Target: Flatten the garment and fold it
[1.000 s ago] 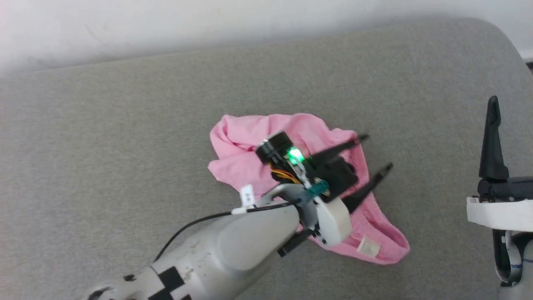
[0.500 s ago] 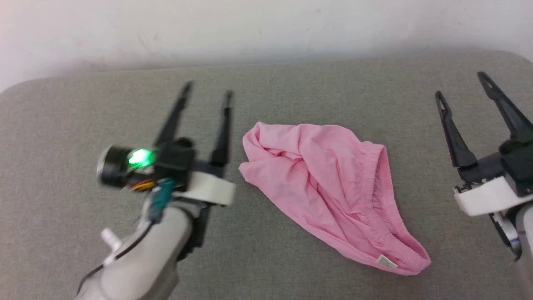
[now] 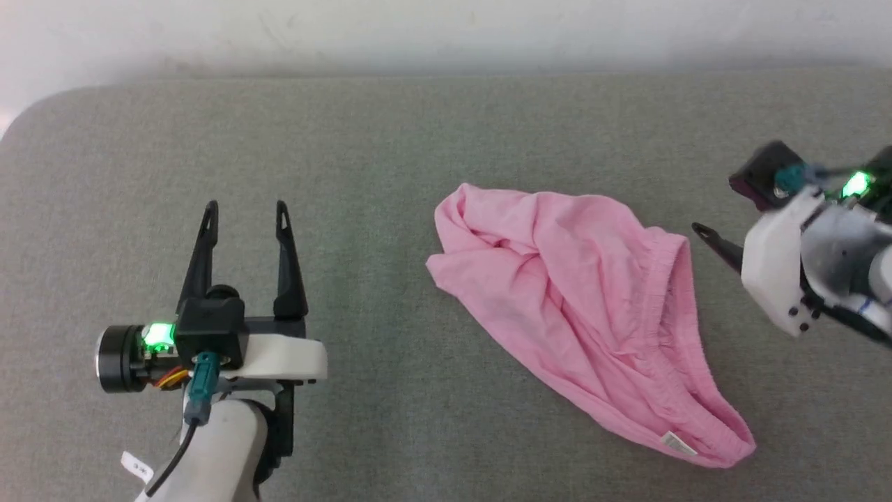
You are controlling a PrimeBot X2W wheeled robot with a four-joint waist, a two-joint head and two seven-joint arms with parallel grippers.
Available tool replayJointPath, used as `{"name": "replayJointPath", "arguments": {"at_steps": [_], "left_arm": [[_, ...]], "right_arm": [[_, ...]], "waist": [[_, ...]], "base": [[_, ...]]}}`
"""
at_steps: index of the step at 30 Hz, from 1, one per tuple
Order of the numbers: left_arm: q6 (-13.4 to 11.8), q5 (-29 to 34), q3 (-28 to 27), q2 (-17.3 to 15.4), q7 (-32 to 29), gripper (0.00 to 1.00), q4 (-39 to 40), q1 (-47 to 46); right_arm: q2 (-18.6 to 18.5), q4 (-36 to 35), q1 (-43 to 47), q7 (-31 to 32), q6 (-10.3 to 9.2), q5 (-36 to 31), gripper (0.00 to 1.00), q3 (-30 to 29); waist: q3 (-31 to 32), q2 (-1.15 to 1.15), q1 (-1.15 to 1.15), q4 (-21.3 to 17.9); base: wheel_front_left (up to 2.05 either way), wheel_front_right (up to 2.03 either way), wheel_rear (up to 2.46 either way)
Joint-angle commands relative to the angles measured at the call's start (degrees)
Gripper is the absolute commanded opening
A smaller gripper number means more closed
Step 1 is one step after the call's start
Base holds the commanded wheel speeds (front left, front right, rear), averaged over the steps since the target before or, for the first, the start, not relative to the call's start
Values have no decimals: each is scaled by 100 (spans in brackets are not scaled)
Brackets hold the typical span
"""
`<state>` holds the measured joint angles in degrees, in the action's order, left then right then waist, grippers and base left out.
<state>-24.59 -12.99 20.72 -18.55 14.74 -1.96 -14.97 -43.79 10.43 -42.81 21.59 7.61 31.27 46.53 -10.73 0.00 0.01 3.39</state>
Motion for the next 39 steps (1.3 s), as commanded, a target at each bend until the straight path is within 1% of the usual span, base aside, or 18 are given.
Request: {"name": "replayJointPath", "arguments": {"at_steps": [1,4,5,7,9,12,15,17,18,19,20,21,24,26,30,33,36,39], "left_arm": [[110,140,-119,148,26,100,5,65],[264,268,-282,349,26,100,45,28],[264,268,-282,349,26,100,45,28],[382,350,-376,470,26,100,43,-16],[549,449,-512,652,26,100,28,-93],[703,540,-630,821,26,100,1,-162],[838,618,-752,950,26,100,-34,-166],[908,669,-840,1011,26,100,-61,-152],[940,689,-891,1033,26,100,-77,-142],[967,707,-948,1046,26,100,-88,-127],[967,707,-948,1046,26,100,-88,-127],[1000,728,-998,1055,26,100,-93,-114],[1093,796,-1121,1073,26,100,-107,-72],[1140,840,-1189,1086,26,100,-106,-32],[1220,913,-1279,1119,26,100,-79,72],[1275,961,-1316,1149,26,100,-63,125],[1331,993,-1322,1194,26,100,-55,146],[1381,1022,-1316,1239,26,100,-61,134]], "right_arm": [[-62,106,-479,499,-12,445,100,369],[-40,330,-1009,970,-12,1023,100,830],[-40,330,-1009,970,-12,1023,100,830],[34,559,-1277,1092,-12,1280,100,1058],[204,1006,-1489,1099,-12,1517,100,1398],[337,1435,-1467,1065,-12,1702,100,1841],[425,1752,-1344,1031,-12,1851,100,2301],[471,1855,-1296,906,-12,1956,100,2445],[487,1874,-1304,793,-12,2021,58,2477],[492,1867,-1351,623,-12,2044,9,2499],[492,1867,-1351,623,-12,2044,9,2499],[474,1861,-1423,430,-12,2036,0,2514],[348,1831,-1690,-322,-12,2047,0,2436],[192,1797,-1807,-790,-12,2115,0,2321],[-304,1777,-1806,-1383,-12,2363,0,2041],[-682,1918,-1528,-1539,-12,2668,0,1855],[-951,2249,-1074,-1497,-12,2839,0,1884],[-1032,2783,-558,-1439,-12,3087,0,1926]], "waist": [[-308,0,-1,235],[-531,0,-1,363],[-531,0,-1,363],[-674,0,-1,442],[-844,0,-1,541],[-942,0,-1,618],[-961,0,-1,610],[-943,0,-1,557],[-923,0,-1,516],[-897,0,-1,461],[-897,0,-1,461],[-865,0,-1,407],[-739,0,-1,260],[-643,0,-1,178],[-511,0,-1,58],[-481,0,-1,17],[-501,0,-1,11],[-515,0,-1,41]], "base": [[0,0,0],[0,0,0],[0,0,0],[0,0,0],[0,0,0],[0,0,0],[0,0,0],[0,0,0],[0,0,0],[0,0,0],[0,0,0],[0,0,0],[0,0,0],[0,0,0],[0,0,0],[0,0,0],[0,0,0],[0,0,0]]}}
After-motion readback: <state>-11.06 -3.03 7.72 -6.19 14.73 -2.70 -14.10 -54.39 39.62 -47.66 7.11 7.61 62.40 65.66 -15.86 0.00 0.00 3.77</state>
